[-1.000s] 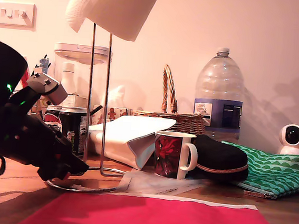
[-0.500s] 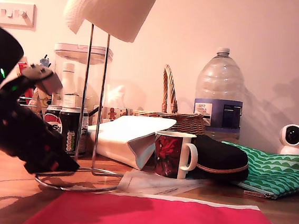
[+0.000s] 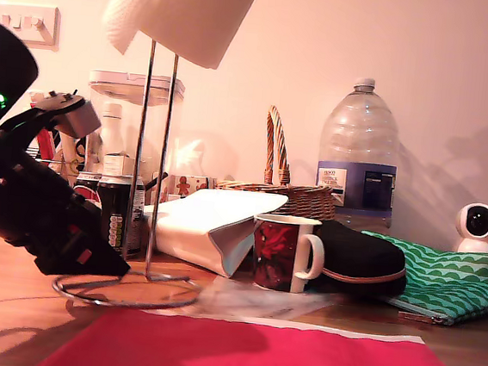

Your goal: Insert the paper towel roll into the metallic stand.

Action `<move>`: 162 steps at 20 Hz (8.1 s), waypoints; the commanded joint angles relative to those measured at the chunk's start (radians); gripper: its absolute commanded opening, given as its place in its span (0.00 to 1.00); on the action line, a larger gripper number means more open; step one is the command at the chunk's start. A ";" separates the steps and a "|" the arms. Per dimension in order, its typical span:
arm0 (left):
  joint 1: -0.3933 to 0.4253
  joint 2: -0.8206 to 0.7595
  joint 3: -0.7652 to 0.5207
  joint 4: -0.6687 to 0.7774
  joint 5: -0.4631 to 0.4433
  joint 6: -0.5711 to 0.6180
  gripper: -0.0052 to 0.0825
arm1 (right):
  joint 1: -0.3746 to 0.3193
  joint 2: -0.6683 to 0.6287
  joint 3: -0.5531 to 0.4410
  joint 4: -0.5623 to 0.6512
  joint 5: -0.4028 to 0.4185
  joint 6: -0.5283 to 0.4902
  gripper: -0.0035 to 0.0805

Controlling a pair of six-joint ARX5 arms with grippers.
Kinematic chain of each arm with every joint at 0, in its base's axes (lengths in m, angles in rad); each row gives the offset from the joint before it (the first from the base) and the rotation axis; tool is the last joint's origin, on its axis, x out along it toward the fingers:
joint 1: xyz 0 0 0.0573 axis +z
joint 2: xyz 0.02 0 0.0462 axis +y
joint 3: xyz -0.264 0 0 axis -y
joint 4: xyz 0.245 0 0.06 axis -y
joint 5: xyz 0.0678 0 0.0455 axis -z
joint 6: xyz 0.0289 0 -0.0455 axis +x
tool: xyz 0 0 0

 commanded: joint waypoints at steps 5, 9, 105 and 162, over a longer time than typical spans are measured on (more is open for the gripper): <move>-0.056 -0.060 -0.006 -0.045 0.019 -0.029 0.04 | 0.014 0.018 -0.003 0.025 -0.005 -0.005 0.03; -0.092 -0.060 -0.007 -0.095 -0.007 -0.042 0.04 | 0.028 0.017 -0.003 0.024 -0.005 -0.006 0.03; -0.129 -0.155 -0.007 -0.272 -0.272 0.090 0.04 | 0.146 -0.018 -0.152 0.019 0.126 -0.024 0.03; -0.130 -1.097 -0.007 -0.648 -0.241 -0.269 0.04 | 0.142 0.180 -0.228 0.021 0.145 -0.051 0.28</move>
